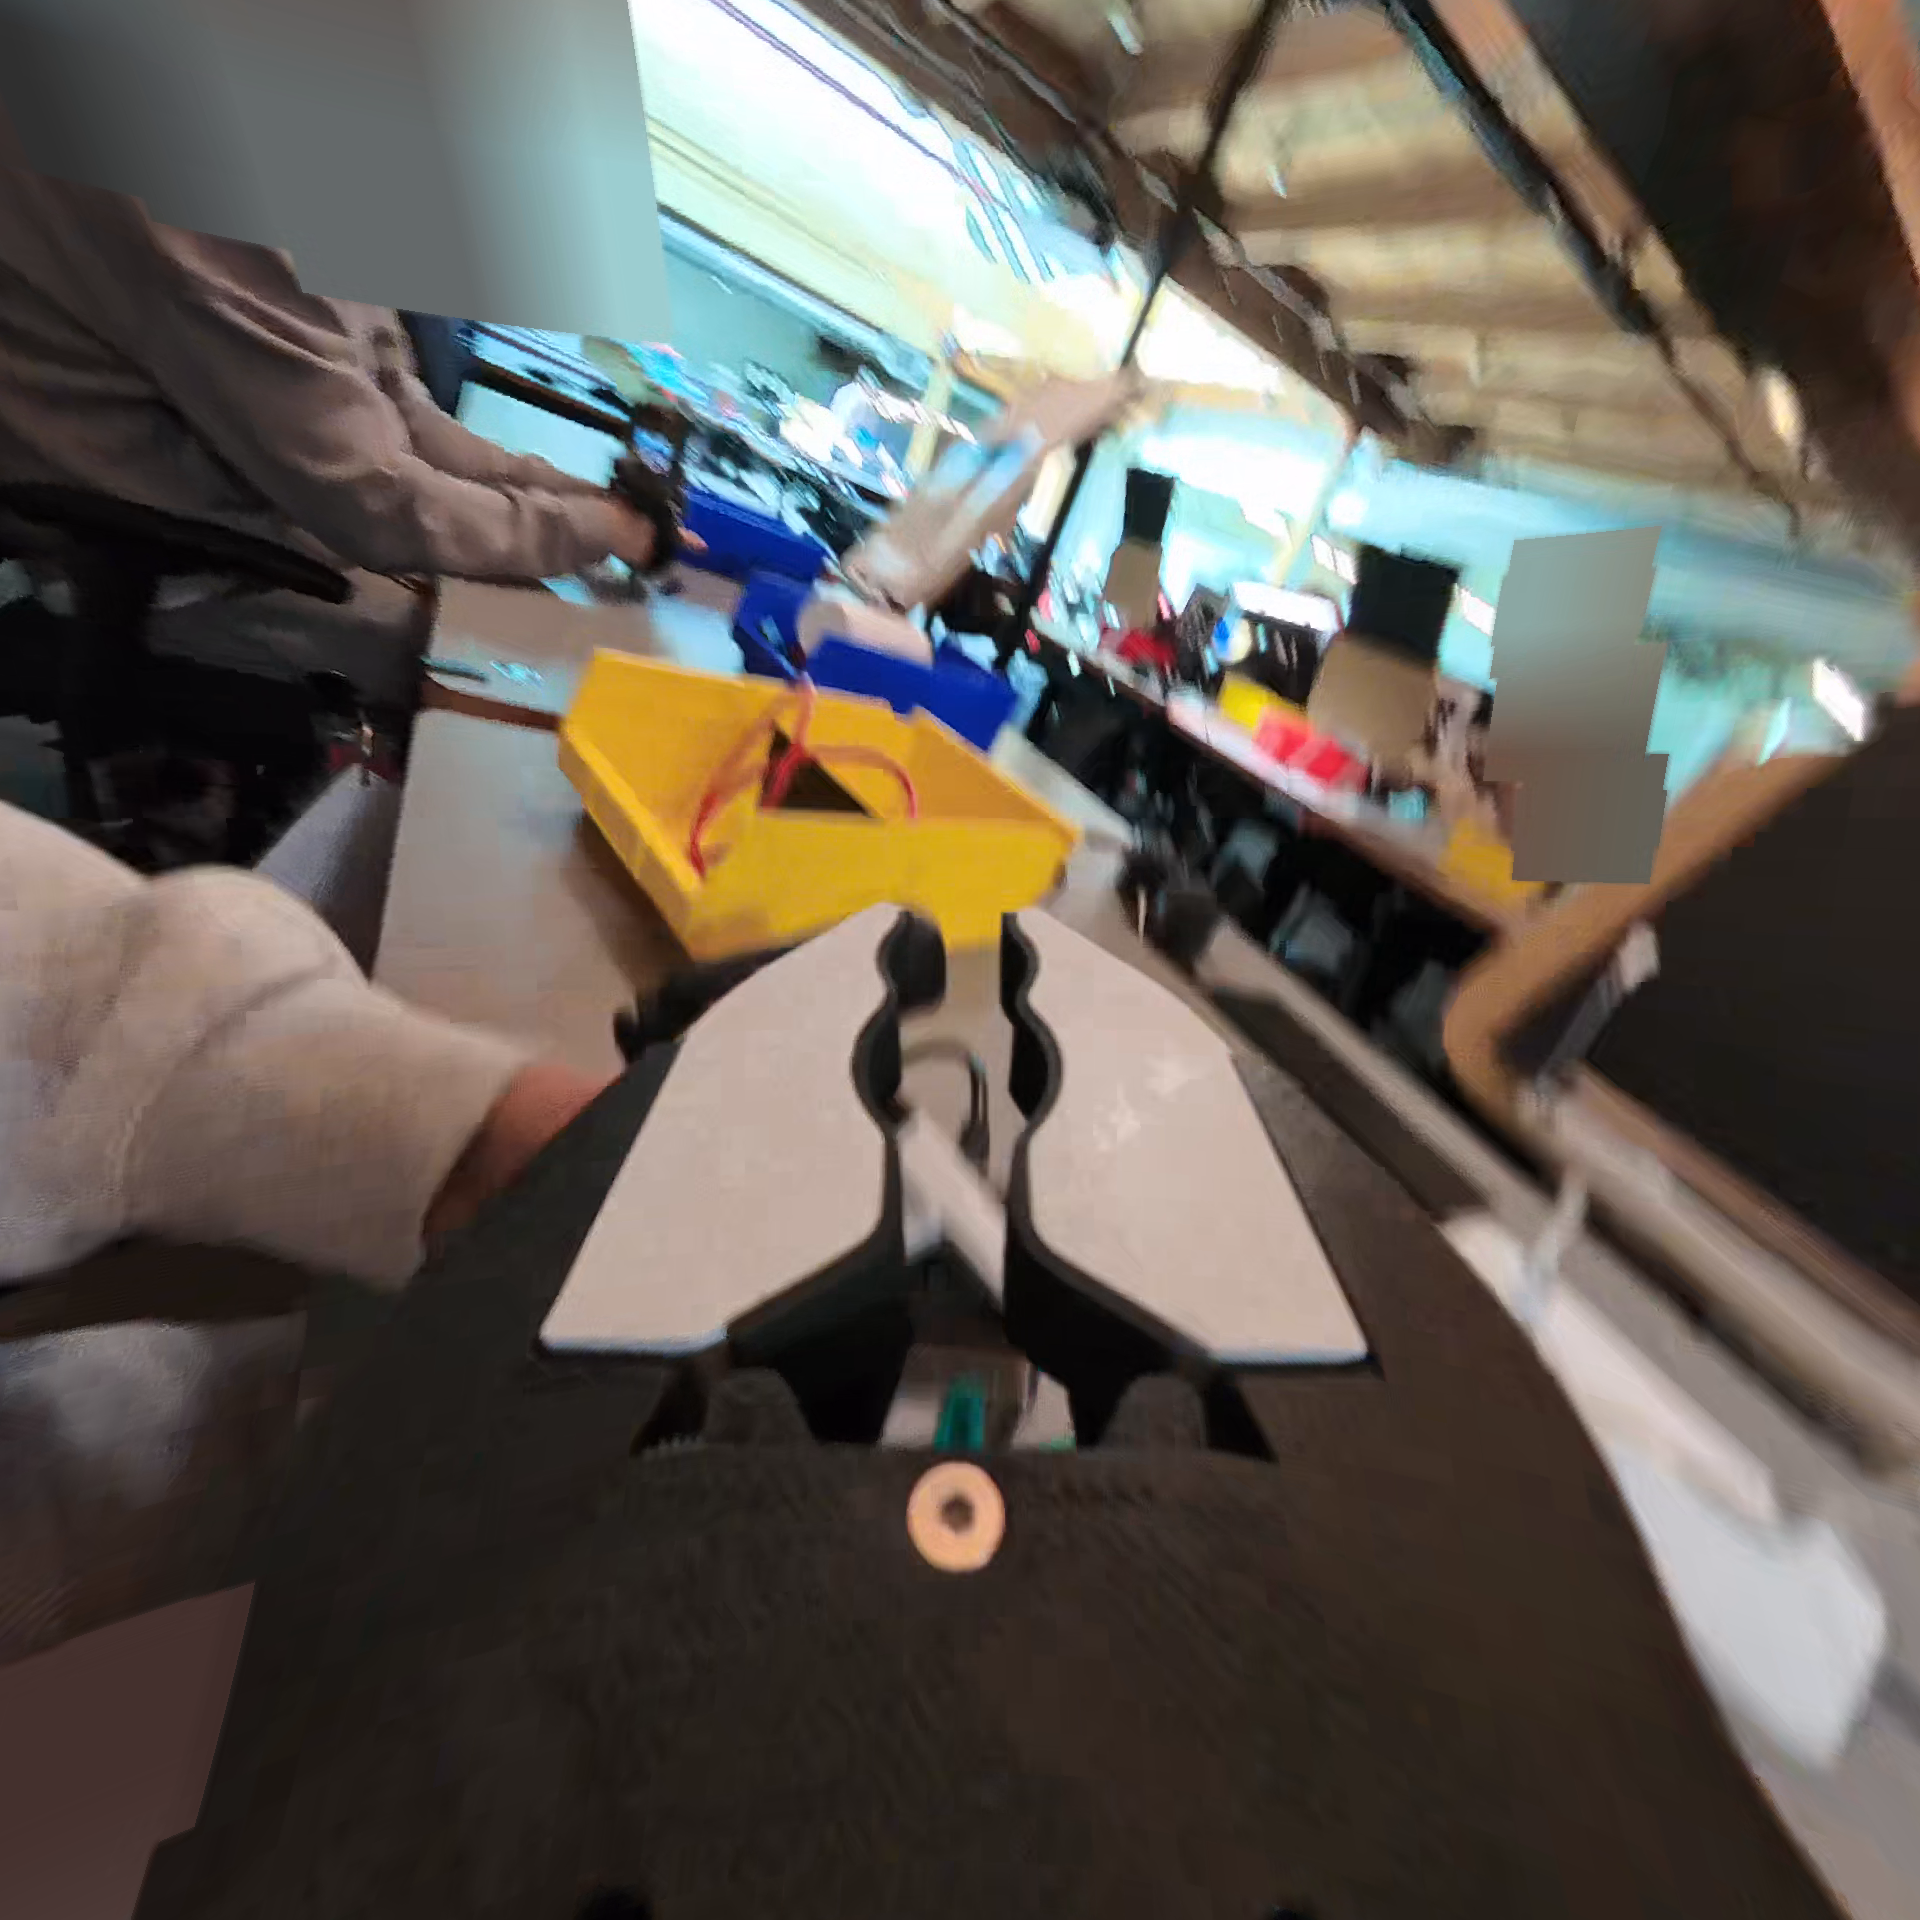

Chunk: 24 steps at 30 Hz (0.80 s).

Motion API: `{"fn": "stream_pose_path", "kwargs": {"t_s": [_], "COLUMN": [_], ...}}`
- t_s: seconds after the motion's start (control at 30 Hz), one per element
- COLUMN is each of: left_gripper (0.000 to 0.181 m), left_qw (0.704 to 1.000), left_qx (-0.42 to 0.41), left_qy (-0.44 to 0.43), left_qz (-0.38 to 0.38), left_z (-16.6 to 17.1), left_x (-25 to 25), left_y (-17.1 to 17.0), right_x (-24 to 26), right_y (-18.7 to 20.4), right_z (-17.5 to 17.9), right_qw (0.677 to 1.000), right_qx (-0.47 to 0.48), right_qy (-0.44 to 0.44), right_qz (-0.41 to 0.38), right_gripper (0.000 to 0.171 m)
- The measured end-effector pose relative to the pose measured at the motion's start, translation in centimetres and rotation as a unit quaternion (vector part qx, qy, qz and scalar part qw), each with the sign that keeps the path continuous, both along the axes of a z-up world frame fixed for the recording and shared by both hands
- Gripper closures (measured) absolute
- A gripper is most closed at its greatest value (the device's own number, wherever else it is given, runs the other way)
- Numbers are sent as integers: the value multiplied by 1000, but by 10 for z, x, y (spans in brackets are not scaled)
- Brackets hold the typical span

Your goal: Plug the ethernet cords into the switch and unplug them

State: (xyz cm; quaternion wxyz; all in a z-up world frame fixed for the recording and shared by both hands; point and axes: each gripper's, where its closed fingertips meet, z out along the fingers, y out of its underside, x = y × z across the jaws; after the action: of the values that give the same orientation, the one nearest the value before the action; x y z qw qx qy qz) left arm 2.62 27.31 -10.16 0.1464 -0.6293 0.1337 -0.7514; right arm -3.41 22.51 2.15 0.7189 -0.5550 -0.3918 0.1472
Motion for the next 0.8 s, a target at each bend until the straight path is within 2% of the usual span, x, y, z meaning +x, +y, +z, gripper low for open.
{"fn": "stream_pose_path", "kwargs": {"t_s": [0.1, 0.13, 0.2, 0.3, 0.37, 0.43, 0.5, 0.57, 0.63, 0.7, 0.73, 0.8], "left_gripper": [154, 154, 154, 155, 155, 155, 155, 155, 155, 155, 155, 155], "left_qw": [1000, 1000, 1000, 999, 999, 999, 999, 999, 998, 999, 999, 999], "left_qx": [4, 1, -2, -4, -1, 11, 26, 37, 40, 36, 33, 32], "left_qy": [13, 11, 1, -2, 2, 14, 26, 32, 34, 34, 32, 28], "left_qz": [4, 8, 22, 33, 33, 31, 27, 22, 17, 13, 13, 13], "left_z": [-4, -3, 1, 1, -2, -6, -9, -10, -12, -14, -14, -13], "left_x": [-5, -9, -17, -26, -27, -27, -26, -25, -25, -24, -24, -24], "left_y": [-3, -3, -1, 1, 1, 0, -1, -3, -3, -3, -2, -1], "right_x": [-74, -98, -141, -198, -231, -257, -270, -270, -268, -271, -274, -283], "right_y": [11, 20, 49, 114, 162, 203, 240, 271, 281, 278, 274, 269], "right_z": [40, 47, 57, 50, 25, -13, -53, -92, -126, -137, -133, -114], "right_qw": [995, 992, 988, 984, 976, 957, 929, 896, 849, 816, 812, 825], "right_qx": [61, 61, 50, -2, -79, -184, -268, -322, -406, -468, -471, -466], "right_qy": [-40, -55, -83, -129, -162, -195, -242, -303, -336, -336, -337, -304], "right_qz": [75, 98, 121, 125, 121, 112, 82, 44, 36, 50, 69, 103], "right_gripper": [152, 155, 149, 118, 92, 76, 64, 59, 53, 45, 62, 153]}}
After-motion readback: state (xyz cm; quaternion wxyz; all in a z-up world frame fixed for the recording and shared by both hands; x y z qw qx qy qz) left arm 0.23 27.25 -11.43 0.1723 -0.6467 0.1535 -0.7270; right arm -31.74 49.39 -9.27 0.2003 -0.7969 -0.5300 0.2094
